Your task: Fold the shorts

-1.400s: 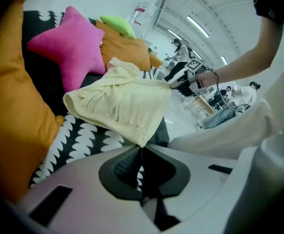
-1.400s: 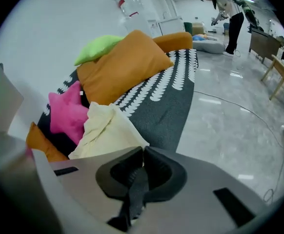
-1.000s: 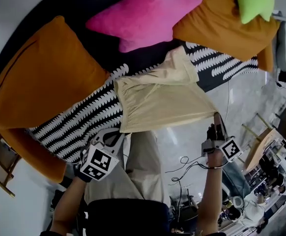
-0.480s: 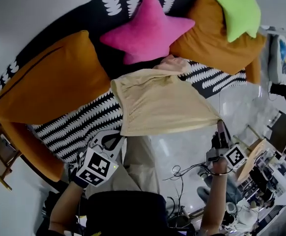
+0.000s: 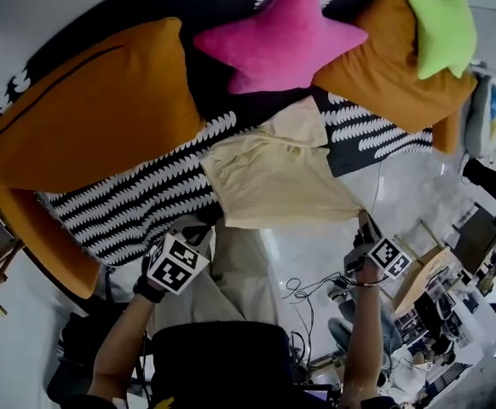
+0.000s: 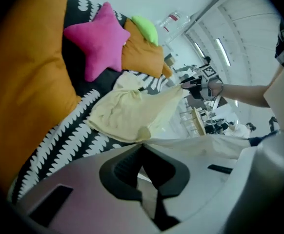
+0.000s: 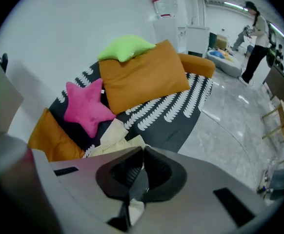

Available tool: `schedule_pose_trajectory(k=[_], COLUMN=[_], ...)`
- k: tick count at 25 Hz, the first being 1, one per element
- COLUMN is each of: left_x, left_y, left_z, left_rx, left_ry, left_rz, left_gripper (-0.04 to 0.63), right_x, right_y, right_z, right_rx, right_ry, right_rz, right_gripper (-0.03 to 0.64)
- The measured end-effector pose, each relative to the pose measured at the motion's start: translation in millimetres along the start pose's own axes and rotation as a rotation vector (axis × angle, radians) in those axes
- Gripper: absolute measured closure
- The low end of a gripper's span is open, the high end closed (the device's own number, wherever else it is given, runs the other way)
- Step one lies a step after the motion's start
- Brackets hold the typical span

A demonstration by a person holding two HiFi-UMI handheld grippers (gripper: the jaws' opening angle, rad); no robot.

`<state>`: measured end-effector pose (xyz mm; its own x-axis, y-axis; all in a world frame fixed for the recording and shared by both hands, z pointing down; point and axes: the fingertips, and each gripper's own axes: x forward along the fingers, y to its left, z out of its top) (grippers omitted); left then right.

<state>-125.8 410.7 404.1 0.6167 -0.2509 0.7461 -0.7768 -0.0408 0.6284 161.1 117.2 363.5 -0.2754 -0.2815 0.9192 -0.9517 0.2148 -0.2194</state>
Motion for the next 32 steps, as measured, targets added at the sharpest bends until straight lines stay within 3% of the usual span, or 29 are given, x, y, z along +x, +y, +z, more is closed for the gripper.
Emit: schedule_pose_trajectory(k=[3,5,7,9,10,12,15,17,18,19,22,26,29,32], left_x=[5.1,10.2,24.2,51.1,68.9,108.9,159.8,175.9,176.7,172.4,133.7,64.1,49.5,67.6], left_y=[52.6,69.0,69.5,65.4,62.2,52.1,51.2,61.9,63.6,62.4,59.2,92.6,132.1,165.4], left_z=[22.3,34.2,40.9,41.7,40.3,38.1,37.2,33.8,33.3,34.3,43.0,56.9,61.4,61.3], left_rx=[-0.063,-0.091,-0.052,0.067,0.151,0.328,0.51,0.539,0.523,0.495,0.378,0.175,0.017,-0.107], left_ry=[-0.069,-0.107,-0.129,-0.112,-0.083,-0.01,0.092,0.135,0.133,0.114,0.003,-0.138,-0.183,-0.165], left_rz=[0.081,0.072,0.038,0.013,0.008,0.008,0.083,0.151,0.164,0.166,0.182,0.304,0.367,0.403], left_gripper=[0.583,0.583,0.583,0.552,0.486,0.416,0.401,0.466,0.543,0.551,0.555,0.555,0.554,0.535], right_x=[51.4,81.8,101.3,111.1,112.3,108.3,100.3,97.3,95.6,94.0,97.3,132.7,187.9,257.3], right_y=[29.0,66.4,106.1,136.8,146.6,155.3,155.4,152.9,150.4,147.7,146.9,165.6,182.9,187.9], right_z=[38.9,53.2,60.7,61.7,60.3,58.1,59.8,63.5,67.3,72.4,89.9,112.8,115.8,101.5], right_rx=[-0.105,-0.185,-0.272,-0.328,-0.345,-0.367,-0.392,-0.397,-0.4,-0.407,-0.435,-0.466,-0.501,-0.575], right_ry=[0.022,0.062,0.095,0.119,0.127,0.137,0.142,0.14,0.137,0.133,0.114,0.095,0.13,0.21], right_rz=[0.029,0.078,0.114,0.132,0.137,0.143,0.148,0.148,0.145,0.141,0.138,0.159,0.161,0.122], right_gripper=[0.592,0.592,0.591,0.591,0.591,0.591,0.592,0.592,0.592,0.592,0.592,0.591,0.591,0.586])
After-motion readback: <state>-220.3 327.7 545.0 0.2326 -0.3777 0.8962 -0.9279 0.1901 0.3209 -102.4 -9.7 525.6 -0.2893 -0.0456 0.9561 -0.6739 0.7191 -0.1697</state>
